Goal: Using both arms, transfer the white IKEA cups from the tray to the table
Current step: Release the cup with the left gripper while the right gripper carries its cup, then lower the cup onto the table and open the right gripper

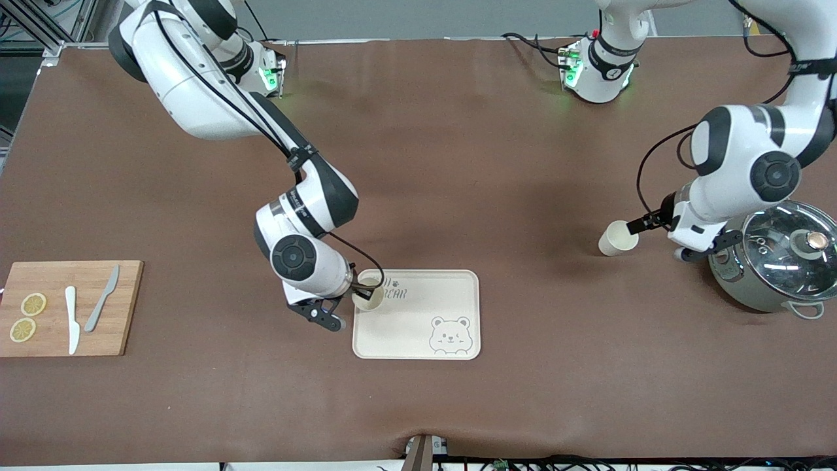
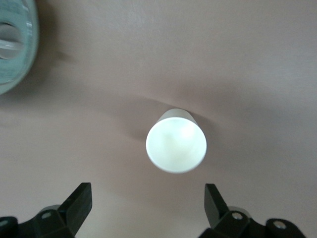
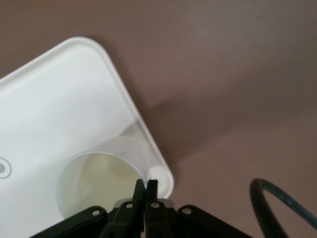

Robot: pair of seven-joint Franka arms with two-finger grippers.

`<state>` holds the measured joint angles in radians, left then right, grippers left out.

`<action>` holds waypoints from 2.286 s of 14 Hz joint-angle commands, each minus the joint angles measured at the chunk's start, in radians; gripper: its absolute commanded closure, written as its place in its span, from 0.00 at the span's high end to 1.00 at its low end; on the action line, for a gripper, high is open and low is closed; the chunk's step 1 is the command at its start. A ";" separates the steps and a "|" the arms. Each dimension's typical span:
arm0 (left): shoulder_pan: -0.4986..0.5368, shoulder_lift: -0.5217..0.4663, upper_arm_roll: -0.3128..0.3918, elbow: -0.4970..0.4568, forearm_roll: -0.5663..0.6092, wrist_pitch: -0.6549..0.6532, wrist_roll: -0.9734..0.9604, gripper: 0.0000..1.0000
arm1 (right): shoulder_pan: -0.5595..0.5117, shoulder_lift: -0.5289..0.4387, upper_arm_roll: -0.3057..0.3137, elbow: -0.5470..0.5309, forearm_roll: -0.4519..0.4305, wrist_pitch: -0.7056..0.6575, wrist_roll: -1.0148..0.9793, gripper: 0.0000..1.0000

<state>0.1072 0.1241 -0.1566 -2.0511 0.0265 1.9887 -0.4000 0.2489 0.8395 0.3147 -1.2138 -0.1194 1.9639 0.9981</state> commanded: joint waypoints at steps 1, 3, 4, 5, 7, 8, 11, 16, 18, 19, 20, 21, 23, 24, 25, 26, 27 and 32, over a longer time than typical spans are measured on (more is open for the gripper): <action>0.005 -0.006 -0.026 0.100 -0.022 -0.120 0.041 1.00 | -0.173 -0.109 0.111 -0.030 0.000 -0.123 -0.118 0.00; 0.005 -0.009 -0.026 0.179 -0.022 -0.189 0.056 1.00 | -0.247 -0.160 0.124 -0.077 0.000 -0.198 -0.214 0.00; 0.003 -0.011 -0.028 0.215 -0.020 -0.226 0.059 1.00 | -0.287 -0.207 0.121 -0.158 -0.002 -0.183 -0.270 0.00; 0.003 -0.012 -0.028 0.256 -0.020 -0.258 0.059 1.00 | -0.345 -0.258 0.121 -0.249 -0.002 -0.145 -0.351 0.00; 0.003 -0.036 -0.028 0.328 -0.022 -0.335 0.050 1.00 | -0.408 -0.350 0.109 -0.405 0.000 -0.074 -0.496 0.00; 0.003 -0.062 -0.028 0.344 -0.020 -0.338 0.047 1.00 | -0.419 -0.381 0.087 -0.462 -0.002 -0.060 -0.530 0.00; 0.009 -0.118 -0.020 0.393 -0.017 -0.343 0.059 1.00 | -0.442 -0.476 0.011 -0.623 0.000 0.027 -0.724 0.00; 0.009 -0.175 -0.015 0.437 -0.008 -0.379 0.055 1.00 | -0.563 -0.542 -0.019 -0.850 0.001 0.234 -0.987 0.00; 0.009 -0.175 -0.015 0.476 -0.008 -0.450 0.062 1.00 | -0.573 -0.566 -0.049 -0.936 0.001 0.321 -1.067 0.00; 0.009 -0.178 -0.020 0.479 -0.008 -0.476 0.063 1.00 | -0.573 -0.574 -0.066 -0.960 0.001 0.329 -1.102 0.00; 0.009 -0.194 -0.021 0.477 -0.010 -0.488 0.063 1.00 | -0.574 -0.585 -0.077 -0.980 0.001 0.331 -1.121 0.00; 0.009 -0.211 -0.024 0.474 -0.011 -0.493 0.063 1.00 | -0.574 -0.600 -0.080 -0.998 0.001 0.331 -1.122 0.00; 0.008 -0.234 -0.028 0.467 -0.022 -0.517 0.064 1.00 | -0.574 -0.617 -0.091 -1.024 0.001 0.329 -1.125 0.00; 0.003 -0.254 -0.029 0.448 -0.023 -0.522 0.067 1.00 | -0.577 -0.617 -0.097 -1.026 0.001 0.331 -1.145 0.00; 0.003 -0.267 -0.034 0.439 -0.022 -0.519 0.070 1.00 | -0.583 -0.614 -0.104 -1.026 0.001 0.331 -1.174 0.00; 0.003 -0.271 -0.041 0.436 -0.023 -0.519 0.072 1.00 | -0.586 -0.611 -0.106 -1.027 0.001 0.331 -1.179 0.00; 0.005 -0.286 -0.041 0.430 -0.023 -0.521 0.087 1.00 | -0.588 -0.608 -0.106 -1.027 0.001 0.331 -1.179 0.00; 0.046 -0.320 -0.026 0.419 -0.071 -0.521 0.230 1.00 | -0.580 -0.582 -0.106 -1.015 0.003 0.332 -1.176 0.99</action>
<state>0.1285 -0.1654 -0.1826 -1.6090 -0.0090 1.4707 -0.2089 -0.3213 0.2592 0.1988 -2.2207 -0.1190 2.2857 -0.1650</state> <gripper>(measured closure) 0.000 0.846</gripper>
